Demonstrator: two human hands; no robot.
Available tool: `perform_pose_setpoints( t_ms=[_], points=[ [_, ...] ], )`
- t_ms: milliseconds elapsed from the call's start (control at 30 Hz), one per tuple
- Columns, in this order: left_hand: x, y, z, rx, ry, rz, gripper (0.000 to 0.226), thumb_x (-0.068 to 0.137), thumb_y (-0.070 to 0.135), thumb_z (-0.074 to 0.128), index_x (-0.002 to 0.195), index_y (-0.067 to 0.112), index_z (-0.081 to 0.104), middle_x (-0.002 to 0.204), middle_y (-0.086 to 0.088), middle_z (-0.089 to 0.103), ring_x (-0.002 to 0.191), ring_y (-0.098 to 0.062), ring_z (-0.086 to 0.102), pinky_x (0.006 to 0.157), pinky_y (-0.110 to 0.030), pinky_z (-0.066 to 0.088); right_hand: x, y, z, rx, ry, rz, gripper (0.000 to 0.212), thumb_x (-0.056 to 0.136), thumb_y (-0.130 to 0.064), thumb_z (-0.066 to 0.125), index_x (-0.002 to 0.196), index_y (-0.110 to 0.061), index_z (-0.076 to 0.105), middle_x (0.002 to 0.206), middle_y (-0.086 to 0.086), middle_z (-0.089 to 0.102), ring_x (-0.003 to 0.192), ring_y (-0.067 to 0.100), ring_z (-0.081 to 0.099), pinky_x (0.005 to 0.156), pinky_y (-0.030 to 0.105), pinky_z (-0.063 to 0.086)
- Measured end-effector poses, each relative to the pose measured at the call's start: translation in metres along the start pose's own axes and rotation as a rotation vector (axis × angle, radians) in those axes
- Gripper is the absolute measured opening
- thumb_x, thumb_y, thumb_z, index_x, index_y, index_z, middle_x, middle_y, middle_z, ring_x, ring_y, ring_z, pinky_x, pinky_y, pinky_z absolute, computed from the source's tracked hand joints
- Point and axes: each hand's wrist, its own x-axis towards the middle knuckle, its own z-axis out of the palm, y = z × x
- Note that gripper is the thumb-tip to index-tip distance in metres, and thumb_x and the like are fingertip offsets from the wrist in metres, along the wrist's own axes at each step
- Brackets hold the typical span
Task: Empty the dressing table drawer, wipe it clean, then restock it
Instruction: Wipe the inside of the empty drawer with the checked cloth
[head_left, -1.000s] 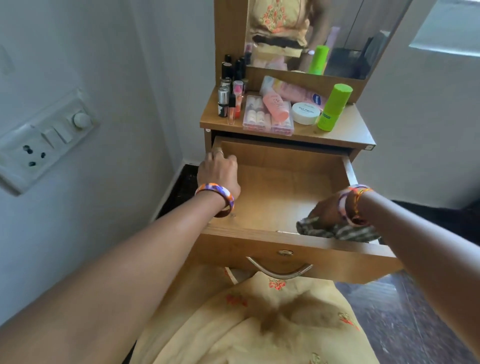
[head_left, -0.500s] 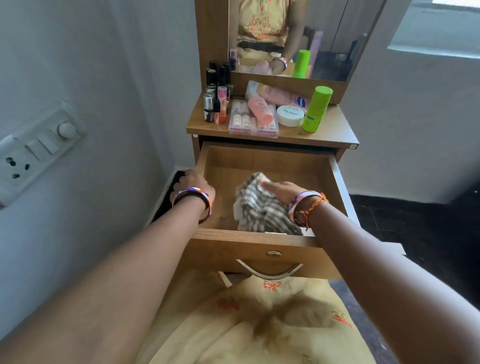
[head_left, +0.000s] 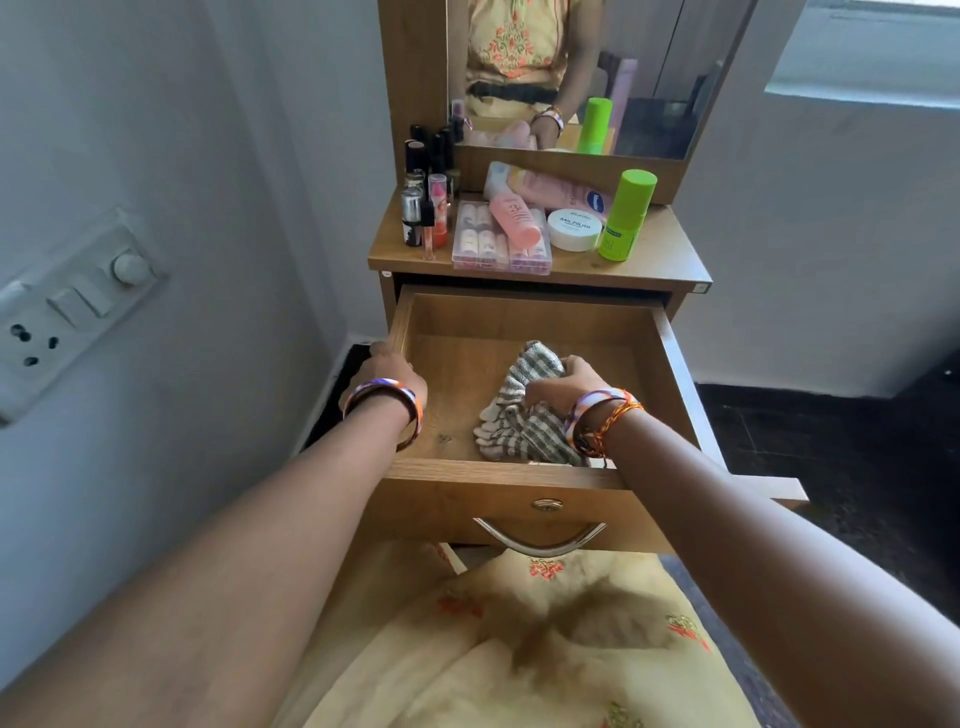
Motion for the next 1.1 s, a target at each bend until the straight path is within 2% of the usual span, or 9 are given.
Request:
perform_pose_setpoints(
  t_ms=[100, 200, 333, 467, 633, 833, 900, 1000, 1100],
  points=[
    [-0.001, 0.001, 0.0, -0.006, -0.002, 0.001, 0.034, 0.098, 0.016, 0.04, 0.128, 0.001, 0.044, 0.121, -0.019, 0.058, 0.11, -0.034, 0.059, 0.089, -0.041, 0.048, 0.005, 0.008, 0.002, -0.16, 0.105, -0.012, 0.059, 0.081, -0.016, 0.065, 0.131, -0.003, 0.038, 0.123, 0.015, 0.056, 0.102, 0.027, 0.058, 0.077, 0.032, 0.052],
    [-0.001, 0.002, -0.001, -0.023, -0.003, -0.004, 0.035, 0.097, 0.015, 0.041, 0.13, 0.001, 0.042, 0.124, -0.019, 0.056, 0.112, -0.035, 0.058, 0.092, -0.042, 0.047, 0.003, 0.011, 0.003, -0.513, 0.243, -0.083, 0.071, 0.083, -0.038, 0.065, 0.136, -0.006, 0.03, 0.14, 0.019, 0.04, 0.129, 0.036, 0.039, 0.104, 0.042, 0.037],
    [-0.003, 0.002, -0.002, -0.023, 0.003, -0.006, 0.035, 0.098, 0.015, 0.041, 0.13, 0.001, 0.041, 0.125, -0.019, 0.056, 0.113, -0.035, 0.057, 0.092, -0.041, 0.047, -0.003, 0.011, 0.007, -0.693, 0.108, -0.081, 0.104, 0.068, -0.067, 0.063, 0.145, -0.009, 0.023, 0.152, 0.016, 0.021, 0.138, 0.035, 0.024, 0.111, 0.043, 0.028],
    [-0.003, 0.002, -0.002, -0.028, -0.008, -0.014, 0.035, 0.098, 0.015, 0.04, 0.13, 0.001, 0.041, 0.124, -0.019, 0.056, 0.112, -0.035, 0.058, 0.092, -0.041, 0.048, 0.005, 0.015, 0.008, -0.742, 0.056, -0.11, 0.082, 0.073, -0.037, 0.075, 0.137, -0.007, 0.035, 0.139, 0.016, 0.038, 0.126, 0.034, 0.043, 0.102, 0.039, 0.041],
    [-0.005, 0.002, -0.004, -0.037, -0.016, -0.019, 0.036, 0.096, 0.014, 0.041, 0.13, 0.001, 0.042, 0.127, -0.02, 0.056, 0.114, -0.037, 0.056, 0.094, -0.043, 0.048, 0.011, 0.012, 0.005, -0.395, 0.196, -0.202, 0.03, 0.087, -0.016, 0.056, 0.114, -0.005, 0.056, 0.109, 0.013, 0.063, 0.1, 0.03, 0.06, 0.072, 0.025, 0.039],
    [-0.009, 0.004, -0.008, -0.042, -0.009, -0.014, 0.038, 0.097, 0.014, 0.04, 0.132, 0.001, 0.039, 0.132, -0.02, 0.052, 0.12, -0.037, 0.053, 0.097, -0.043, 0.044, 0.005, -0.007, -0.01, 0.329, 0.025, -0.181, 0.02, 0.086, 0.001, 0.05, 0.073, -0.012, 0.056, 0.074, 0.004, 0.058, 0.063, 0.012, 0.054, 0.059, 0.018, 0.047],
    [-0.008, 0.004, -0.008, -0.041, -0.013, -0.017, 0.036, 0.096, 0.014, 0.041, 0.13, 0.001, 0.042, 0.128, -0.02, 0.055, 0.116, -0.037, 0.056, 0.096, -0.043, 0.047, 0.017, -0.003, -0.021, 0.081, 0.217, -0.081, 0.003, 0.087, -0.01, 0.055, 0.085, -0.009, 0.058, 0.093, 0.013, 0.061, 0.077, 0.021, 0.059, 0.065, 0.021, 0.046],
    [-0.009, 0.005, -0.007, -0.06, -0.021, -0.033, 0.032, 0.095, 0.012, 0.042, 0.125, 0.003, 0.045, 0.12, -0.018, 0.059, 0.107, -0.035, 0.06, 0.092, -0.043, 0.051, 0.02, 0.003, -0.032, -0.53, 0.493, 0.041, 0.052, 0.085, -0.024, 0.062, 0.127, -0.006, 0.04, 0.136, 0.018, 0.044, 0.127, 0.036, 0.04, 0.101, 0.041, 0.036],
    [-0.011, 0.006, -0.007, -0.071, -0.004, -0.04, 0.032, 0.093, 0.008, 0.044, 0.125, 0.004, 0.044, 0.121, -0.017, 0.059, 0.108, -0.035, 0.06, 0.09, -0.042, 0.051, 0.022, 0.0, -0.011, -0.764, 0.382, -0.041, 0.06, 0.083, -0.039, 0.061, 0.131, -0.009, 0.04, 0.137, 0.017, 0.041, 0.127, 0.036, 0.039, 0.102, 0.045, 0.037]
  ],
)
